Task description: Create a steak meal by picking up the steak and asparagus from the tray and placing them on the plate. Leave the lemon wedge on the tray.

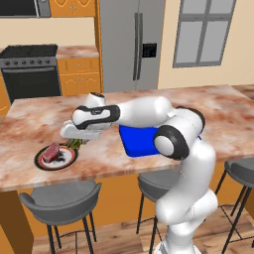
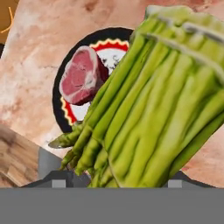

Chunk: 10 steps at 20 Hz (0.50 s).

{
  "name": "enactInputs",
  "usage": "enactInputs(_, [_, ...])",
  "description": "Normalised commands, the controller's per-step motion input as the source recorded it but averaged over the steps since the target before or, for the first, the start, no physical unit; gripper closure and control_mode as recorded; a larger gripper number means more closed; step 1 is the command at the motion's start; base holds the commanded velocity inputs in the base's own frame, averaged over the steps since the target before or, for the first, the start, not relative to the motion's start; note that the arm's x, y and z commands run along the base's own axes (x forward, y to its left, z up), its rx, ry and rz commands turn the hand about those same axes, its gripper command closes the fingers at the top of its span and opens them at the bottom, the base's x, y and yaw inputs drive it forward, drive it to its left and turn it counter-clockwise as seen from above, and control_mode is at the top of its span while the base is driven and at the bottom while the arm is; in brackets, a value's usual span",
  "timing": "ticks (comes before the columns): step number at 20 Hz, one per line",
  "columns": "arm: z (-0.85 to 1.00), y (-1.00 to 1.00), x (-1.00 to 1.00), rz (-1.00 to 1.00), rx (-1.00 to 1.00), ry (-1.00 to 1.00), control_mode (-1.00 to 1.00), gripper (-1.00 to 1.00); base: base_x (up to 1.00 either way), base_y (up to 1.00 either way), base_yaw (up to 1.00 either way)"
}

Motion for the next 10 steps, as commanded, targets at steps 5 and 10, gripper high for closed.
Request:
enactInputs(5, [-0.46,0.44,0.09,0.07,0.00,0.08,-1.00,1.00,0.00,0.00,0.00])
enactInputs(10, [-0.42,0.39,0.24,0.03,0.00,0.04,-1.00,1.00,0.00,0.00,0.00])
